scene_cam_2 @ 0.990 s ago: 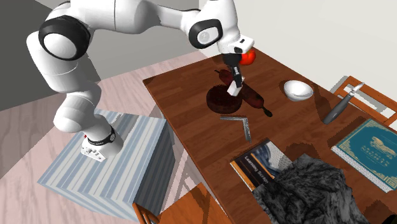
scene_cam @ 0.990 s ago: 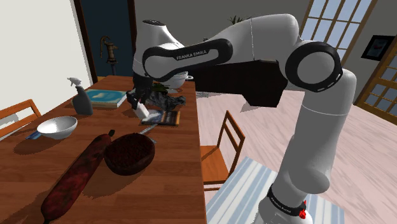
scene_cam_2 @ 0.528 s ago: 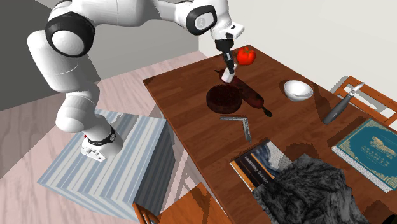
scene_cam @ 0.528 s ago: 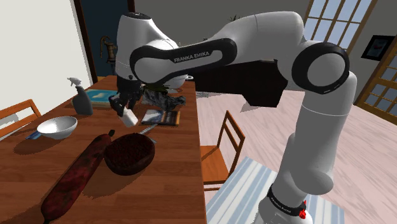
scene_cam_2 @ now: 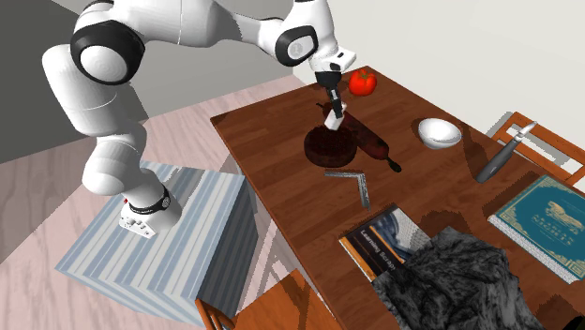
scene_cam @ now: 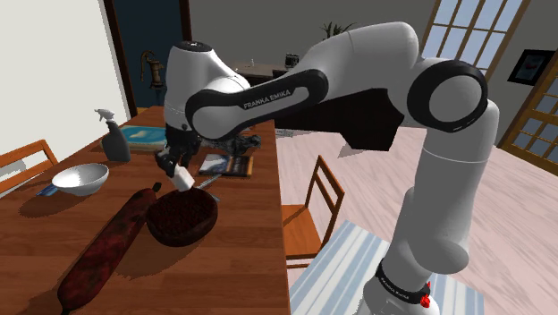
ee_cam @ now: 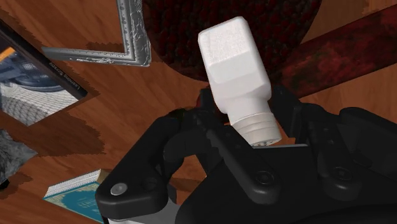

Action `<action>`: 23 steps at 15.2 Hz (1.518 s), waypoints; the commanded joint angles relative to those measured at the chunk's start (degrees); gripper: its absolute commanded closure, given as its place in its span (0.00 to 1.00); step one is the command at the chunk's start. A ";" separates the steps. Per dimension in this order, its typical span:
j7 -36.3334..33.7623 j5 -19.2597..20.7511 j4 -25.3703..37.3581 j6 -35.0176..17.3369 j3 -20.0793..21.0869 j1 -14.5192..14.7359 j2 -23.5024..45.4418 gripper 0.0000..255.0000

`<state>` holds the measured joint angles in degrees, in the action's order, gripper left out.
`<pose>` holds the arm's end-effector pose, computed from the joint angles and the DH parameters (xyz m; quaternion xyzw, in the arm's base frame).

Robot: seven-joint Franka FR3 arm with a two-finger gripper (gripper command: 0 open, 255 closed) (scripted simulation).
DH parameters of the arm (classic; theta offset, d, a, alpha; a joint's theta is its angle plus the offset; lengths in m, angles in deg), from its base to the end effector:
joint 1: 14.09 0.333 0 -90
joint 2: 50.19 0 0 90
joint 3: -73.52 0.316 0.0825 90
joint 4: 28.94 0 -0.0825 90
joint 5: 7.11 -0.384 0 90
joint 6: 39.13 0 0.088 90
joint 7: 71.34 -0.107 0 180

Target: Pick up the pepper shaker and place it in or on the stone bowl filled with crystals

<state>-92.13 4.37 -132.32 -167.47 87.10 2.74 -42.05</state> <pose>0.5486 0.3073 0.4958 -0.9780 -0.1286 -0.1641 0.0004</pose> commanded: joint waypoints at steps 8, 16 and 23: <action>-1.68 1.60 -4.60 -6.38 -0.33 0.10 1.93 1.00; -1.88 1.80 -5.00 -7.01 -0.38 0.12 2.17 1.00; -1.88 1.80 -5.00 -7.01 -0.38 0.12 2.17 0.00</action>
<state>-94.00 6.16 -137.32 -174.48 86.72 2.86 -39.88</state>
